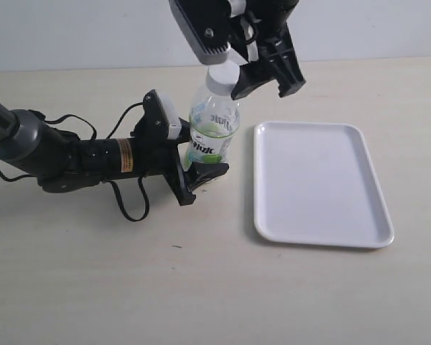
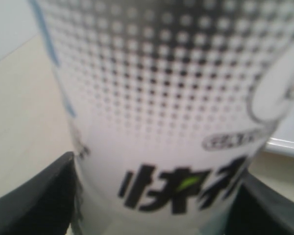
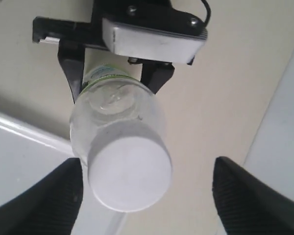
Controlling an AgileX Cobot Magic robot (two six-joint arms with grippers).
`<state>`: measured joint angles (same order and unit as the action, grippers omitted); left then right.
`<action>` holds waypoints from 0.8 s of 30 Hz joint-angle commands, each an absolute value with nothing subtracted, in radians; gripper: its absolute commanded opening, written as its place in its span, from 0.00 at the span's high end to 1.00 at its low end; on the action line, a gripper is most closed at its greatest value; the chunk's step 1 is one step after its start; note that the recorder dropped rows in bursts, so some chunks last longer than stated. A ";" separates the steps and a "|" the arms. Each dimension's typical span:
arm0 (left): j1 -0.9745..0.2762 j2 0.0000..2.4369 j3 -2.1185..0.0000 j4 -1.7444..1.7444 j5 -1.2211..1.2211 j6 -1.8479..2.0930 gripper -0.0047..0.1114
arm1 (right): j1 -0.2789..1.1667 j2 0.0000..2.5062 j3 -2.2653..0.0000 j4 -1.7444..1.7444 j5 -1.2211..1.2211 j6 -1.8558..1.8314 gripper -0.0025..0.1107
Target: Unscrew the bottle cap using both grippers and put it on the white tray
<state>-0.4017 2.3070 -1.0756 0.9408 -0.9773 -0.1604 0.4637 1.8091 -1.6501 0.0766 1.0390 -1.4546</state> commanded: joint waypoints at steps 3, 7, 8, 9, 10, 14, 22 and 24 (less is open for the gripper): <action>-0.406 2.304 -1.073 0.954 -0.959 -0.161 0.96 | 0.465 1.803 -1.655 0.095 1.030 -0.967 0.35; -0.406 2.304 -1.073 0.938 -0.959 -0.161 0.96 | 0.465 1.803 -1.655 0.136 1.057 -0.692 0.35; -0.406 2.304 -1.073 0.934 -0.959 -0.161 0.96 | 0.465 1.803 -1.655 0.138 1.057 -0.634 0.35; -0.406 2.304 -1.073 0.932 -0.959 -0.161 0.96 | 0.465 1.803 -1.655 0.138 1.059 -0.588 0.35; -0.406 2.304 -1.073 0.932 -0.959 -0.161 0.96 | 0.465 1.803 -1.655 0.138 1.059 -0.533 0.35; -0.406 2.304 -1.073 0.932 -0.959 -0.161 0.96 | 0.465 1.803 -1.655 0.138 1.072 -0.353 0.36; -0.406 2.304 -1.073 0.928 -0.959 -0.161 0.96 | 0.465 1.803 -1.655 0.138 1.115 -0.161 0.46; -0.406 2.304 -1.073 0.928 -0.959 -0.161 0.96 | 0.465 1.803 -1.655 0.138 1.113 -0.153 0.48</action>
